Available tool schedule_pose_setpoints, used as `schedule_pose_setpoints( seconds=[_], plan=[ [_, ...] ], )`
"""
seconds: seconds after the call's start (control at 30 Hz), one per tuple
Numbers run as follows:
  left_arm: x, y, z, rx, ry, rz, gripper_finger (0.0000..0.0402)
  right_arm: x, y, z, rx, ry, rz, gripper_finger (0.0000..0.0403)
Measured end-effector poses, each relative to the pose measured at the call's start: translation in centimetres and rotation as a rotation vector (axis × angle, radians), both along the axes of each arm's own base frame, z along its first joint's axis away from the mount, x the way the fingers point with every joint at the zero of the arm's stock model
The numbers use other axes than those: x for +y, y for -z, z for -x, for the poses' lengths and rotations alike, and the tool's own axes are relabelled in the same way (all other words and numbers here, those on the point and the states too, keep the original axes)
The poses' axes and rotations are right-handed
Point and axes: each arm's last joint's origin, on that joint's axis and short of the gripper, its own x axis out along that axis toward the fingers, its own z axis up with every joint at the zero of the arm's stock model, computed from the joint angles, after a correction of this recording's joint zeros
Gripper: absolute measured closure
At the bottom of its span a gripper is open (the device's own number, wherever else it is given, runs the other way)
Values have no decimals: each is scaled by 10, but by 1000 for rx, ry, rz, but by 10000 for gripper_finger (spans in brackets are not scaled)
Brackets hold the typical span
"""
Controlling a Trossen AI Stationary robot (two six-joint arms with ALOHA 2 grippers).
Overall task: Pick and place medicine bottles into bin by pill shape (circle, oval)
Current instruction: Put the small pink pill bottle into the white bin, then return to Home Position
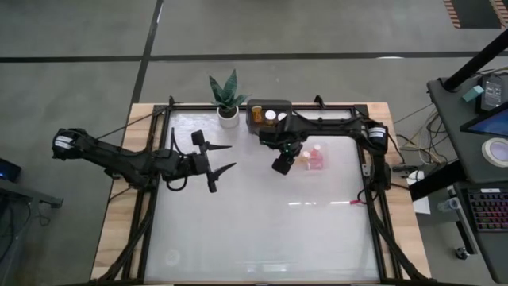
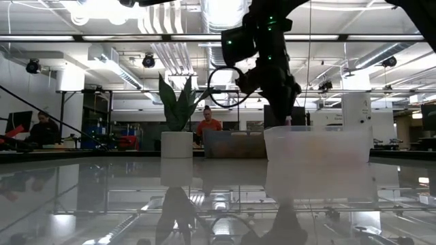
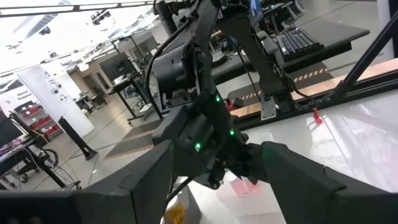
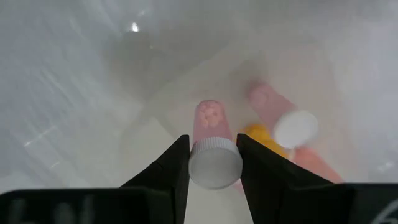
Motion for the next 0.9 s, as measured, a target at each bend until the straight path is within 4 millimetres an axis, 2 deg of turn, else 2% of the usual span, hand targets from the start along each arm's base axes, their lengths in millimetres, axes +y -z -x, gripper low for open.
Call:
schedule_pose_setpoints(
  seconds=[0.37,0.63,0.9],
  plan=[
    [0,0,0,0,0,0,169,-1,2,-4,-41,-17,-15,292],
    [0,-1,0,-15,0,4,169,-2,2,-8,-77,-32,-4,249],
    [0,-2,0,-22,0,6,168,-2,1,-8,-83,-29,-2,244]
  ],
)
